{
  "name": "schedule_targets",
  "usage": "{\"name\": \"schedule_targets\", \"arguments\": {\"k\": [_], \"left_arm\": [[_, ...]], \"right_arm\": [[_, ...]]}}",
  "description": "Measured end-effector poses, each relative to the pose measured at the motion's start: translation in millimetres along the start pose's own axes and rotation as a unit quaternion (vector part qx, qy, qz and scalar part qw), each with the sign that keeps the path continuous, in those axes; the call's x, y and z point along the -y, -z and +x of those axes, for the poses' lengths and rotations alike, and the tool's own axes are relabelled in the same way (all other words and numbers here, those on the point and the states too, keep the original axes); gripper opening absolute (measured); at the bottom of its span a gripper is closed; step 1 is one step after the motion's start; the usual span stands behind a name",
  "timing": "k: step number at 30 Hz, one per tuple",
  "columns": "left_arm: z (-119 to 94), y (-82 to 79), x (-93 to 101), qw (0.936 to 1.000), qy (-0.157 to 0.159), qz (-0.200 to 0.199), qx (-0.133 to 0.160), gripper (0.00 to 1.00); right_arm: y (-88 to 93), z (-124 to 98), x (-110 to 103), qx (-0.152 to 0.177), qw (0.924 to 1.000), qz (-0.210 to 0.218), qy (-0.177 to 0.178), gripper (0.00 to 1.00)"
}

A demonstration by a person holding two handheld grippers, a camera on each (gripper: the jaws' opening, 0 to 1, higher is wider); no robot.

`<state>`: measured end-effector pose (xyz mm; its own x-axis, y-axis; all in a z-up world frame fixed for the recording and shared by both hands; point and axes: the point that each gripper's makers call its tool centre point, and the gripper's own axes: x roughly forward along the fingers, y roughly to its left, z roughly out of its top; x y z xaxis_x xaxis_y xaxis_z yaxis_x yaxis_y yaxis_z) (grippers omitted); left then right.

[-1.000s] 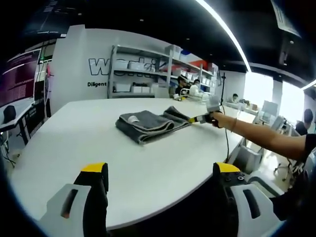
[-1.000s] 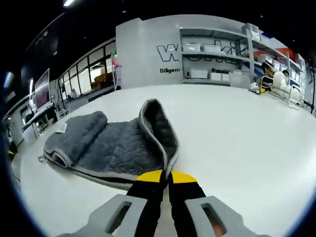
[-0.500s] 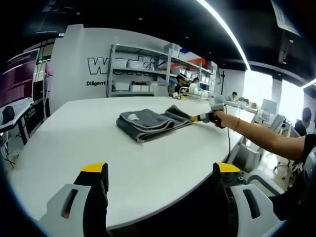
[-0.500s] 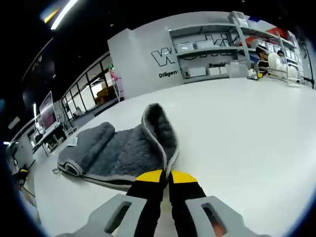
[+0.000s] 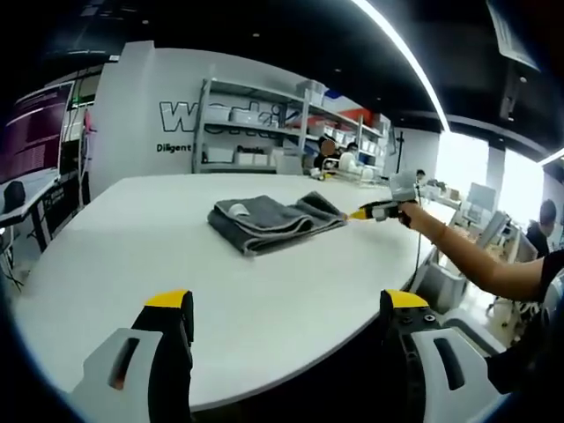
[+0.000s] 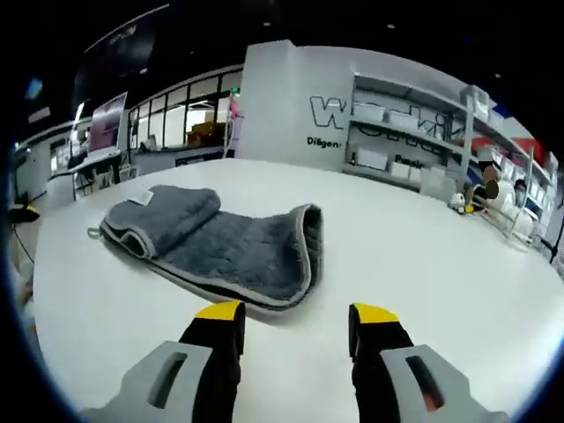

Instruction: Open the folded towel by lifting each exposed corner and separating the folded layers until the towel lies flat within the target outline without major curled edges

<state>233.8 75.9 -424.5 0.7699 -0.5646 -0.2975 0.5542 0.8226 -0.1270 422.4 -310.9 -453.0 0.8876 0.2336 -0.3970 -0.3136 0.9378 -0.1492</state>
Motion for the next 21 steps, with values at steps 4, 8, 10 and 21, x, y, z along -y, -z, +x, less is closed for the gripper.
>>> {"name": "schedule_targets", "arguments": {"k": [4, 8, 10, 21], "left_arm": [[0.9, 1.5, 1.7, 1.0000, 0.004, 0.000, -0.003, 0.85], [-1.2, 1.1, -0.9, 1.0000, 0.000, -0.002, 0.000, 0.85], [-2.5, 0.7, -3.1, 1.0000, -0.003, -0.004, 0.001, 0.85], [7.7, 6.8, -1.6, 0.9999, -0.003, -0.009, -0.006, 0.86]], "right_arm": [[-5.7, -16.8, -17.9, 0.004, 0.9989, -0.044, -0.015, 0.70], [4.5, -31.6, -32.8, 0.007, 0.9989, -0.041, -0.022, 0.79], [8.0, -40.3, -33.7, 0.007, 0.9992, -0.036, -0.015, 0.87], [25.3, -79.3, -43.2, 0.017, 0.9994, -0.006, -0.028, 0.99]]}}
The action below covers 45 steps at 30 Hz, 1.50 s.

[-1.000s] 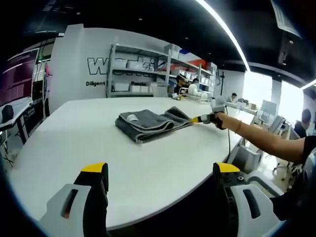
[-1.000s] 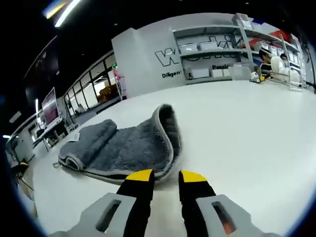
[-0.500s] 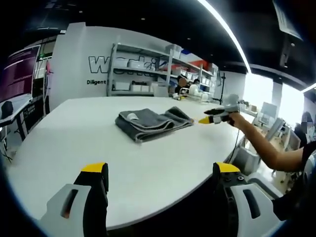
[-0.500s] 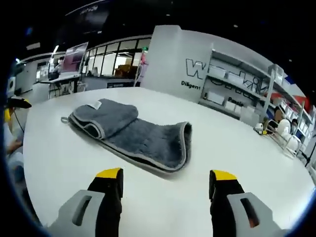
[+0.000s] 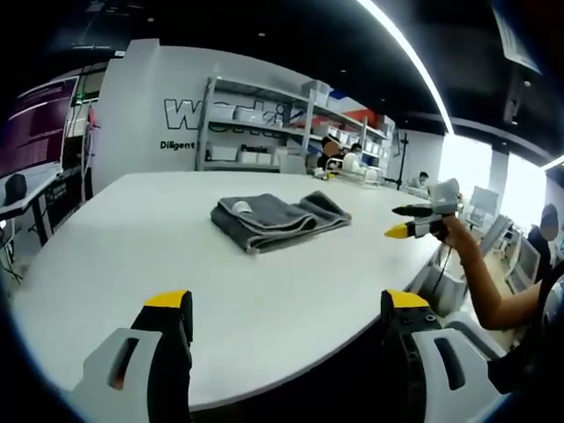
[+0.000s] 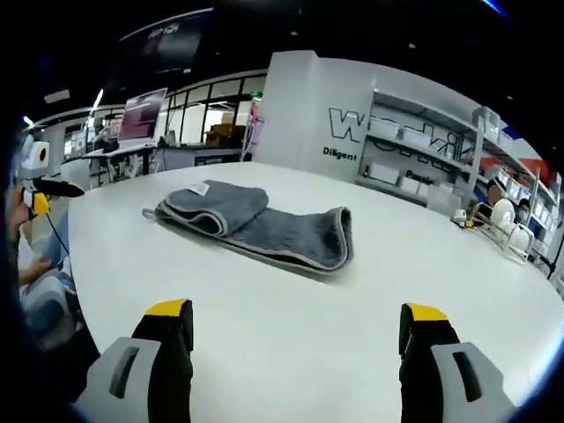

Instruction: Open the folded towel by lifting each exposed corner and separating the folded layers until the towel lies flat within the target outline without major curled edges

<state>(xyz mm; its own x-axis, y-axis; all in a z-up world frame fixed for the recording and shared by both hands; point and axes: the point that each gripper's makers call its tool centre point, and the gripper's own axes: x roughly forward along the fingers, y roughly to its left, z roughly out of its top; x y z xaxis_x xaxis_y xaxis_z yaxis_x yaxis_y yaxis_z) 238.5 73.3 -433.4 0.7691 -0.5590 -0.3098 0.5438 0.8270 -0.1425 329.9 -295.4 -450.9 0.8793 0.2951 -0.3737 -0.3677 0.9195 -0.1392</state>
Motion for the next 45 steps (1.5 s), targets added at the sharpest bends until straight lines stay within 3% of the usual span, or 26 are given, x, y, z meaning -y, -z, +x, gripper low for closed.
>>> {"name": "schedule_targets", "arguments": {"k": [5, 11, 16, 21, 29, 32, 38, 45], "left_arm": [[9.9, 5.4, 4.2, 0.9998, 0.012, -0.001, -0.014, 0.86], [38.3, 4.3, 10.3, 0.9989, 0.035, -0.016, -0.025, 0.86], [65.6, -10.8, 8.4, 0.9984, 0.045, -0.021, -0.027, 0.85], [96.9, -35.8, 2.1, 0.9989, 0.046, -0.001, 0.003, 0.84], [139.9, -46.9, -1.2, 0.9983, 0.056, 0.002, 0.016, 0.81], [151.6, -47.5, -2.2, 0.9983, 0.055, -0.002, 0.019, 0.79], [181.2, -34.1, -5.2, 0.9990, 0.045, -0.001, -0.004, 0.78], [196.3, -31.8, -10.2, 0.9993, 0.036, -0.013, -0.006, 0.76]], "right_arm": [[-2.7, -7.1, 0.9, 0.011, 0.9999, 0.005, -0.001, 0.99], [-5.9, -7.4, -8.5, 0.012, 0.9996, -0.013, -0.020, 0.99], [-10.2, -7.2, -13.7, 0.014, 0.9993, -0.021, -0.028, 0.99], [-13.6, -11.2, -14.8, 0.020, 0.9990, -0.028, -0.029, 0.99], [-16.4, -19.4, -12.9, 0.027, 0.9988, -0.020, -0.035, 0.99], [-18.8, -23.3, -12.7, 0.032, 0.9987, -0.016, -0.035, 0.99], [-20.4, -28.3, -11.2, 0.039, 0.9984, -0.018, -0.037, 0.98], [-19.2, -29.6, -9.1, 0.039, 0.9984, -0.014, -0.037, 0.97]]}}
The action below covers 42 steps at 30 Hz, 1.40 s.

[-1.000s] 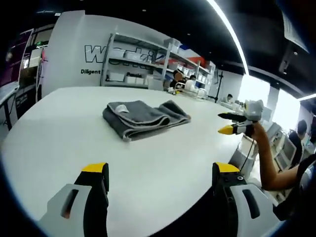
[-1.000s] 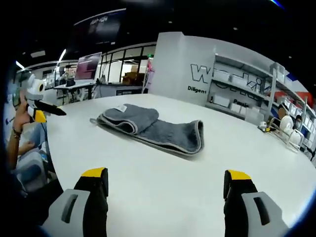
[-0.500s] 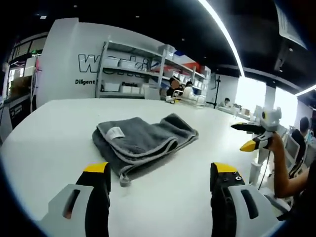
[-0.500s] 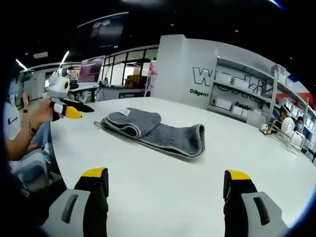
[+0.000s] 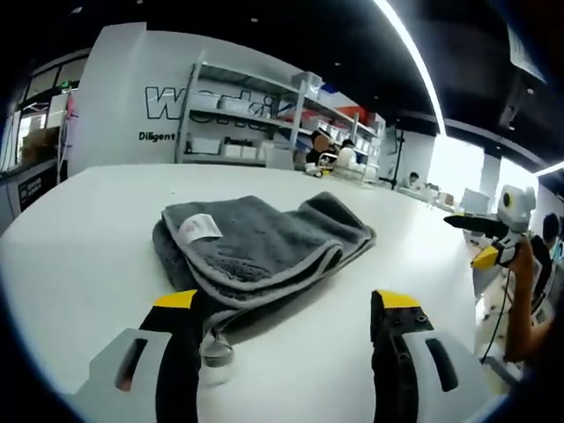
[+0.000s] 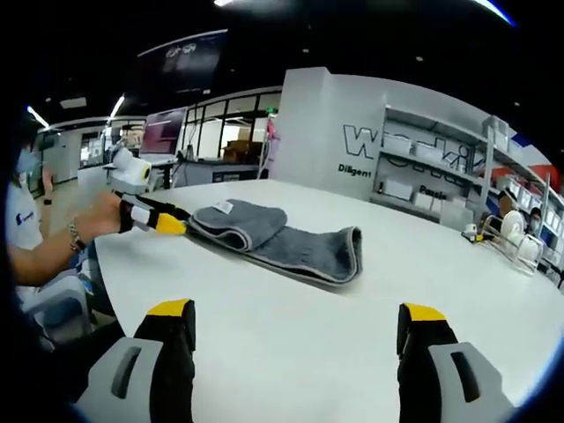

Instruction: Open the folded towel by lifting each exposed corner and separating the folded layers until the towel lies flat within the target outline without major curled edges

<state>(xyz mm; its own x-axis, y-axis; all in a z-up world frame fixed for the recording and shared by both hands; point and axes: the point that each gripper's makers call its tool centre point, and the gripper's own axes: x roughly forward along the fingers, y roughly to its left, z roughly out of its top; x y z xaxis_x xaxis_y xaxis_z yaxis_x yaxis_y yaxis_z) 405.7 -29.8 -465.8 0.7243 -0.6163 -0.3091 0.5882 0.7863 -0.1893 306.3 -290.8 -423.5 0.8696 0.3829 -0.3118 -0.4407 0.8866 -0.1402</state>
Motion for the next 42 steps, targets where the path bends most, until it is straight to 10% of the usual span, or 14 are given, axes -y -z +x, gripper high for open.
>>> {"name": "schedule_targets", "arguments": {"k": [27, 42], "left_arm": [[25.2, -22.5, -56.7, 0.9855, -0.074, -0.136, 0.069, 0.21], [12.0, -52.3, -29.8, 0.9874, 0.013, -0.108, 0.115, 0.04]], "right_arm": [[6.1, 2.7, -4.6, -0.006, 0.9999, -0.001, -0.013, 0.92], [3.9, 5.1, -10.3, -0.004, 0.9999, -0.002, -0.014, 0.91]]}}
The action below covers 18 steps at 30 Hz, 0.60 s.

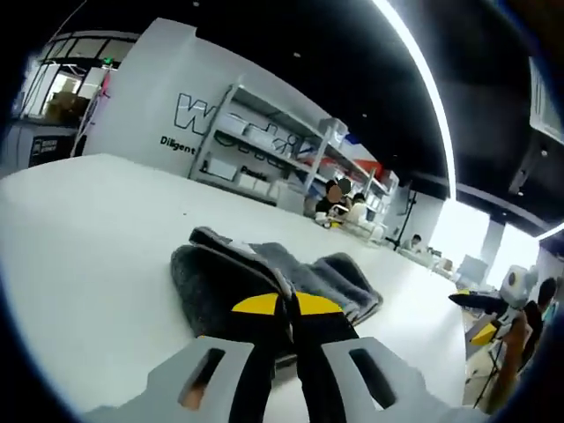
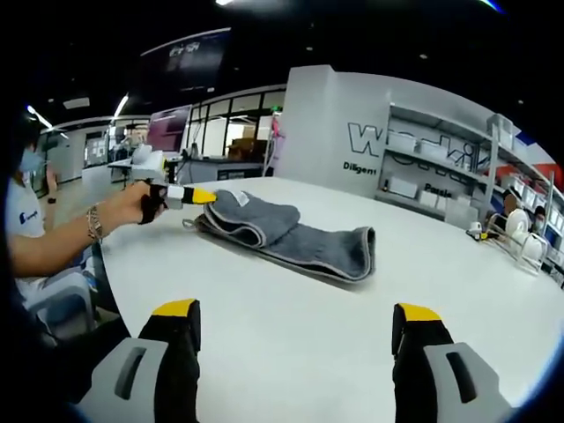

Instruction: Open the folded towel by lifting each exposed corner and separating the folded layers until the towel lies flat within the target outline without major curled edges

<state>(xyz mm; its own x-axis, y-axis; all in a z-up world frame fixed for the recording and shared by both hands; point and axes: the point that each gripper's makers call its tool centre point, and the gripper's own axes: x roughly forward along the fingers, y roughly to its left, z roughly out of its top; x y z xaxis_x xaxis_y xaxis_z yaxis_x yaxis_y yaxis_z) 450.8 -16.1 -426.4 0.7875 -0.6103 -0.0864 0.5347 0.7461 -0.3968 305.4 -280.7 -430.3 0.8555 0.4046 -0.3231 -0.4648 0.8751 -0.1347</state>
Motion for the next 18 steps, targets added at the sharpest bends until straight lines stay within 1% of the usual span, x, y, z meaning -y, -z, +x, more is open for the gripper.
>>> {"name": "schedule_targets", "arguments": {"k": [3, 5, 7, 9, 11, 15, 18], "left_arm": [[-2.5, -5.2, 1.5, 0.9999, 0.004, 0.013, -0.002, 0.04], [-3.9, -8.4, 4.3, 0.9999, 0.017, 0.002, 0.000, 0.04], [-3.3, -10.6, 7.9, 0.9998, 0.019, 0.003, 0.002, 0.04], [-5.5, -16.9, 16.2, 0.9995, 0.026, 0.012, 0.011, 0.04], [-6.7, -24.8, 20.2, 0.9992, 0.032, 0.013, 0.020, 0.04], [-12.1, -39.2, 20.6, 0.9990, 0.029, 0.022, 0.026, 0.04], [-20.7, -48.4, 14.5, 0.9986, 0.016, 0.045, 0.024, 0.04]], "right_arm": [[-1.4, -0.1, -2.3, 0.002, 1.0000, 0.000, 0.000, 0.91], [-1.8, 0.0, -3.0, 0.002, 1.0000, 0.000, 0.000, 0.91], [-1.9, -0.2, -2.8, 0.003, 1.0000, 0.000, 0.000, 0.91], [-1.3, -2.6, 0.9, 0.004, 1.0000, 0.002, 0.000, 0.91], [-0.8, -4.0, 2.8, 0.004, 1.0000, 0.003, 0.000, 0.91], [0.1, -6.9, 6.2, 0.004, 1.0000, 0.003, -0.001, 0.91], [0.6, -8.3, 9.0, 0.005, 1.0000, 0.005, -0.001, 0.91]]}}
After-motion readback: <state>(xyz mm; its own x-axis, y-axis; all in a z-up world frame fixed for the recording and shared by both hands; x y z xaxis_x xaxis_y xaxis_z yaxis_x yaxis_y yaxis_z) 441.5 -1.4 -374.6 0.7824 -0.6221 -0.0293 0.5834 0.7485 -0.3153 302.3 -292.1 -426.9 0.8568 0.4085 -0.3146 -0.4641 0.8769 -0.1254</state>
